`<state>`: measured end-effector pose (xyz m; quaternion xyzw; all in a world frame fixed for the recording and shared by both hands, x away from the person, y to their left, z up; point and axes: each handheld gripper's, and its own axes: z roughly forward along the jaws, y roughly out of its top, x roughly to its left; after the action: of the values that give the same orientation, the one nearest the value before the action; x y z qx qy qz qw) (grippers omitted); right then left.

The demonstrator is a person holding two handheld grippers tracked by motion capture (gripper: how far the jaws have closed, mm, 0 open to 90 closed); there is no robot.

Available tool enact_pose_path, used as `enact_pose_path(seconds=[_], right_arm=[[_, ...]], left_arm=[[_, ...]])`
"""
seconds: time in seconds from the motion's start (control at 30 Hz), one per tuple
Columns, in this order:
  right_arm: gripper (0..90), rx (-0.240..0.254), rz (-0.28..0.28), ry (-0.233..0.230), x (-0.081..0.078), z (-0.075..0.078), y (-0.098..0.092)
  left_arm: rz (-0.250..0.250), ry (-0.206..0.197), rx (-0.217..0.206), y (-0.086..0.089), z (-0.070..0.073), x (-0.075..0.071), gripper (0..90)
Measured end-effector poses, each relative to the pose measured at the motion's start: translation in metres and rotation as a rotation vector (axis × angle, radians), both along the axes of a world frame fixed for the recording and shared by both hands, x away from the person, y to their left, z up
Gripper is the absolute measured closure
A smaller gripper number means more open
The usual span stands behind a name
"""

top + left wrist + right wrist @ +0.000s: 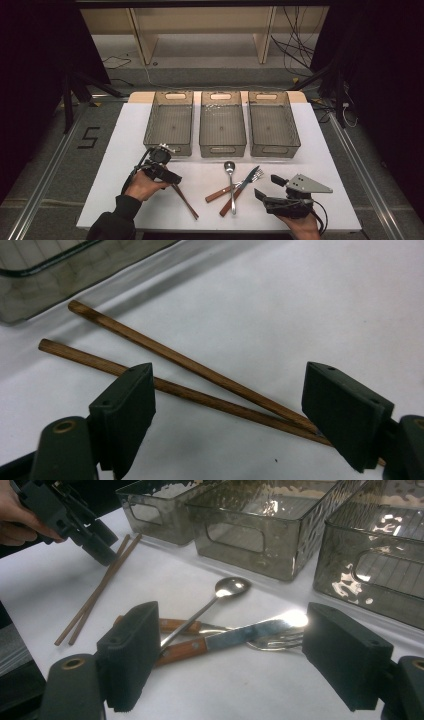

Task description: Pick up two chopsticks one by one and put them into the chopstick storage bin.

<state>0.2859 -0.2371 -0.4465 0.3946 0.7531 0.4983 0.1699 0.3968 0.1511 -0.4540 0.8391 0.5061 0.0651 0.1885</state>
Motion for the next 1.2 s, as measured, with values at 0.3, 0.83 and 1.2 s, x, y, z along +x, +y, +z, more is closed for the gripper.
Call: enact_pose_path(seconds=[0.3,0.83,1.2], right_arm=[[24.0,-0.001,0.002,0.002,0.000,0.000,0.001],[24.1,-0.003,0.002,0.000,0.000,0.000,0.001],[24.5,-0.008,-0.002,0.000,0.001,0.000,0.002]], left_arm=[[0.038,0.030,0.039,-0.003,-0.009,0.004,20.2],[0.044,0.059,0.072,0.002,-0.011,0.003,32.0],[0.026,0.103,-0.001,0.014,-0.007,0.002,57.6]])
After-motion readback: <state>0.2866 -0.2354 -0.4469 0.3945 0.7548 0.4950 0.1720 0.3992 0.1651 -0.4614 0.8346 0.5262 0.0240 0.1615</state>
